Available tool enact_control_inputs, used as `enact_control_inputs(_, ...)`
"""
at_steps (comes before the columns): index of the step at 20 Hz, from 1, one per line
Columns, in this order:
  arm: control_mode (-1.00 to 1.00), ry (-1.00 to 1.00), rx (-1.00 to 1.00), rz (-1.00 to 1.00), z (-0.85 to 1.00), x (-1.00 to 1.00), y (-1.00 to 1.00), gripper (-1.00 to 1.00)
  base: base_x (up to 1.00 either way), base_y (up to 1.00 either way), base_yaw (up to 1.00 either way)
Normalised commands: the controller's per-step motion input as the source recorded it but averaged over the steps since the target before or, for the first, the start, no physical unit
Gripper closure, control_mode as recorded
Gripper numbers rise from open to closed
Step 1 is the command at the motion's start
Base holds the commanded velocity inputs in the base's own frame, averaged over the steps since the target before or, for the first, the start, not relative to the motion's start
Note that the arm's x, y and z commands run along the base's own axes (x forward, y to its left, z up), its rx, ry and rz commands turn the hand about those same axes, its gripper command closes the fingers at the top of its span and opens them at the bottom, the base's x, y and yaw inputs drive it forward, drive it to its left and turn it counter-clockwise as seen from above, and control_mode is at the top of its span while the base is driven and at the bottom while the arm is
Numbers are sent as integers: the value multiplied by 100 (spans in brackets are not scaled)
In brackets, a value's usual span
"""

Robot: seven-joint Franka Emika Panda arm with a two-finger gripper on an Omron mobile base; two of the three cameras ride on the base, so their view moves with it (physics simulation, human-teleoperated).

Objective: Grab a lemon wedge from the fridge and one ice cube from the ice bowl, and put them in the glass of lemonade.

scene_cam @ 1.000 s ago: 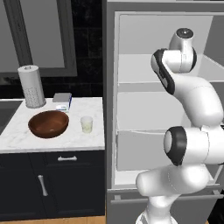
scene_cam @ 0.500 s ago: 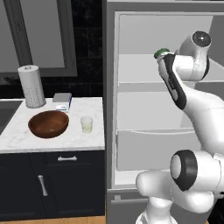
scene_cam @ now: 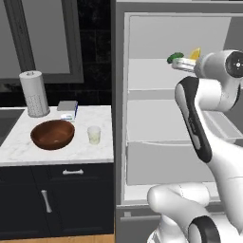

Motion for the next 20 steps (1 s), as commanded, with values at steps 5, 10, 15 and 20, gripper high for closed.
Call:
enact_control_inputs(5, -100, 24, 0, 11, 5, -100, 29, 100, 0, 0, 0)
enact_control_inputs(10, -100, 19, 0, 21, -100, -100, 0, 100, 0, 0, 0)
enact_control_inputs(15, -100, 27, -4, 21, -100, -100, 11, 100, 0, 0, 0)
enact_control_inputs(20, 100, 18, -3, 4, -40, -40, 26, 100, -45, 60, 1)
